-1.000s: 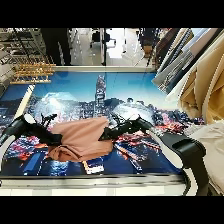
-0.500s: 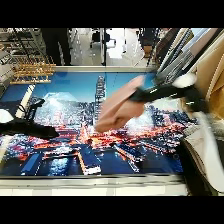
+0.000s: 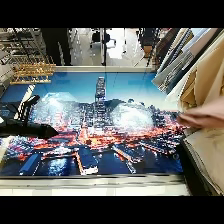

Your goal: Fold the clothes and pants, and hang the long-sleeved shirts on hangers.

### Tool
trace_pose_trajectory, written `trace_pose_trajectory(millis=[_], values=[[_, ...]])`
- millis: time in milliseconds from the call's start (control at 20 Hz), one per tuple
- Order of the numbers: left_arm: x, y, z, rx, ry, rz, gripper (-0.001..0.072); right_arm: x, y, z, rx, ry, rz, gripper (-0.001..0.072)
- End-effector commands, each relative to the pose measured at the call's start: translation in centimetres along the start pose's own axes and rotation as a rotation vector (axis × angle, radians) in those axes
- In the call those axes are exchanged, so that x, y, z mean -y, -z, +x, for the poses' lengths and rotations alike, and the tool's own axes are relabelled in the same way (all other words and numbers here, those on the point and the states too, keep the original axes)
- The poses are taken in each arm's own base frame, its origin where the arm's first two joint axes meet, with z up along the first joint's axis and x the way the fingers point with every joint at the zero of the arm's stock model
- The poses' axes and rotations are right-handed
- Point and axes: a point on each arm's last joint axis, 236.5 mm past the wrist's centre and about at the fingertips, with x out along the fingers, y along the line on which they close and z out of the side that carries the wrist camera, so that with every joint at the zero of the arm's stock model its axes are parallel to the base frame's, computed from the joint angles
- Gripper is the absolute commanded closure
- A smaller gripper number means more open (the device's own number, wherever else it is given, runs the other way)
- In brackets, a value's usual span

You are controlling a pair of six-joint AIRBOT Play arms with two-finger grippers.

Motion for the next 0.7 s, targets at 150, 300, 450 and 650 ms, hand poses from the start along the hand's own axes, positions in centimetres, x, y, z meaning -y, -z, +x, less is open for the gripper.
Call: trace_pose_trajectory(millis=[150,300,450,650], values=[[-0.3,-1.1,-0.1,0.047,-0.017,0.010,0.0698,18.5,16.4,-2.7,-0.327,0.380,0.488,0.0699],[-0.8,-2.1,-0.2,0.089,-0.036,0.010,0.0698,24.4,25.6,-2.4,-0.533,0.554,0.638,0.0699],[-1.1,-2.8,-0.3,0.119,-0.049,0.010,0.0698,28.6,25.6,-1.0,-0.442,0.654,0.588,0.0461],[-1.0,-2.7,-0.3,0.116,-0.048,0.010,0.0698,28.9,20.3,-4.2,-0.310,0.705,0.482,0.0005]])
